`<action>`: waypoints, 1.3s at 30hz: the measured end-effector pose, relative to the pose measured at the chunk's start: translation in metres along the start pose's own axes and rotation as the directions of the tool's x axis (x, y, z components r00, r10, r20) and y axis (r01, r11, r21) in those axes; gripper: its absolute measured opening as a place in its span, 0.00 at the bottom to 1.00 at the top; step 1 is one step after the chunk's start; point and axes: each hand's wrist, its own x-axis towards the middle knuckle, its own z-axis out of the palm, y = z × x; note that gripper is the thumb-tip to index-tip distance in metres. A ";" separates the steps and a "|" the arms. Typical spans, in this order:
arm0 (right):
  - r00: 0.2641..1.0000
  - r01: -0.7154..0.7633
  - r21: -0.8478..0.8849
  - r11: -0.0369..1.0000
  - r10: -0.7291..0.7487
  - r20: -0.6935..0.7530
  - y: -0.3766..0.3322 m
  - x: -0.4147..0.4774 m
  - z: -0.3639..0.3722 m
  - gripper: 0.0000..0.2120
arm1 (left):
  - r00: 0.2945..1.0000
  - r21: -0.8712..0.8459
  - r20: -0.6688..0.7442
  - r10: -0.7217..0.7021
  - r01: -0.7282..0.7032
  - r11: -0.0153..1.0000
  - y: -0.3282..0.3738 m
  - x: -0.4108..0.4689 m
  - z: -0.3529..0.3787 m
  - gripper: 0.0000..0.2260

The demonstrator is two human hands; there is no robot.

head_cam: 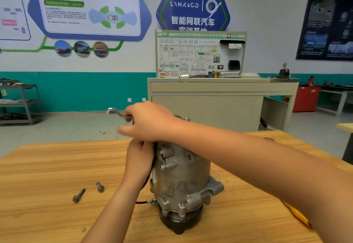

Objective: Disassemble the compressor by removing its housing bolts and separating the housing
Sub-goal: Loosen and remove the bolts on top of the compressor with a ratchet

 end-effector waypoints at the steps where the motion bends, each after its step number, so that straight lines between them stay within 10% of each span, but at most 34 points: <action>1: 0.994 0.065 0.015 0.998 -0.063 -0.084 -0.009 -0.022 -0.005 0.14 | 1.000 0.040 -0.004 0.001 -0.001 0.999 -0.001 0.002 0.001 0.13; 4: 0.986 0.090 0.275 0.957 -0.047 -0.159 -0.008 -0.088 -0.024 0.18 | 1.000 -0.004 0.030 0.001 -0.001 1.000 -0.003 -0.001 0.002 0.12; 9: 0.844 -0.103 0.779 0.619 0.469 -0.261 0.055 -0.154 -0.035 0.14 | 0.997 -0.145 0.052 -0.056 0.063 0.987 0.006 -0.007 0.002 0.15; 14: 0.525 -0.301 0.921 0.246 0.849 -0.055 0.122 -0.129 -0.013 0.08 | 0.998 -0.188 0.012 -0.068 0.069 0.980 0.012 -0.009 0.005 0.14; 18: 0.481 -0.510 0.859 0.040 0.842 0.246 0.151 -0.066 -0.015 0.07 | 0.997 -0.162 -0.007 -0.074 0.072 0.984 0.013 -0.009 0.004 0.15; 23: 0.661 -0.728 0.472 0.497 0.692 0.292 0.135 0.011 -0.015 0.10 | 0.997 -0.212 0.025 -0.077 0.081 0.974 0.010 -0.008 0.003 0.13; 29: 0.935 -0.298 0.169 0.939 0.252 0.249 0.046 0.048 0.005 0.18 | 0.999 -0.164 0.009 -0.033 0.034 0.986 0.007 -0.007 0.002 0.14; 35: 0.987 0.146 0.193 0.970 -0.130 -0.093 -0.016 -0.032 -0.011 0.16 | 1.000 -0.059 -0.001 -0.021 0.021 0.998 -0.001 -0.008 0.001 0.11; 39: 0.959 0.037 0.608 0.793 0.143 -0.246 0.011 -0.120 -0.029 0.20 | 0.998 -0.133 0.047 -0.031 0.037 0.990 0.006 -0.008 0.001 0.13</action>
